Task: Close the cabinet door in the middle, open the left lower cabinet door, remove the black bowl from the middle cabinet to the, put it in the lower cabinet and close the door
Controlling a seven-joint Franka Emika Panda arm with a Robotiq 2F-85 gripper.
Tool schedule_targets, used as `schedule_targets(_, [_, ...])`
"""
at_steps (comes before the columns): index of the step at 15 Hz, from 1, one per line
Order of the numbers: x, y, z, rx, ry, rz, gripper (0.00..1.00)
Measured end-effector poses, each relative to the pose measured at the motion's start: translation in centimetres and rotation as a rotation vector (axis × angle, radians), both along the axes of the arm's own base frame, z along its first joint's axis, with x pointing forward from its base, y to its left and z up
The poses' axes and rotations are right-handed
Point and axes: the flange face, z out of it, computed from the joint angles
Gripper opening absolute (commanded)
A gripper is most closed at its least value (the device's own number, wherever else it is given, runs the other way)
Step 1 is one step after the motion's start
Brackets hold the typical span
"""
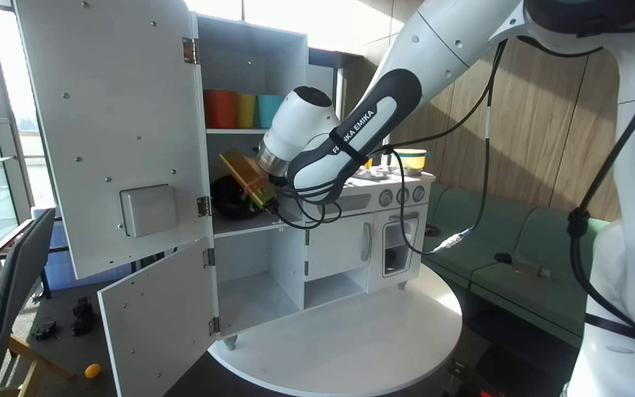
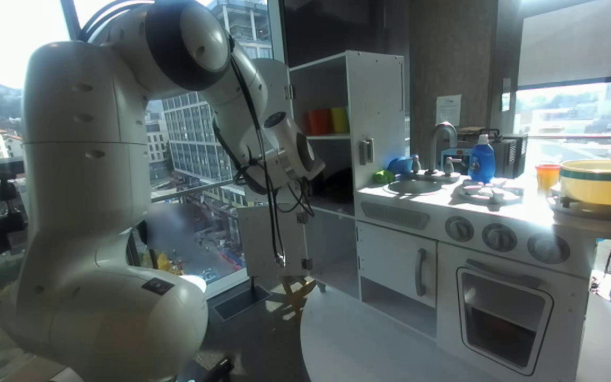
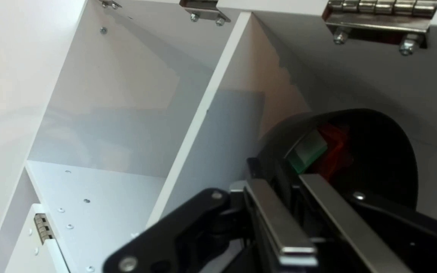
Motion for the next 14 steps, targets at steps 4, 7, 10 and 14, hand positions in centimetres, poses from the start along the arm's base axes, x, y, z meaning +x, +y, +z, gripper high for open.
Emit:
schedule_targets(4, [0.0, -0.3, 0.3, 0.003, -0.005, -0.006, 0.77])
schedule_targets(7, [0.1, -0.3, 0.4, 0.000, -0.002, -0.008, 0.99])
schedule_targets(10, [0.4, -0.6, 0.7, -0.004, 0.002, -0.020, 1.00])
schedule_targets(14, [1.0, -1.3, 0.8, -0.018, 0.033, -0.057, 1.00])
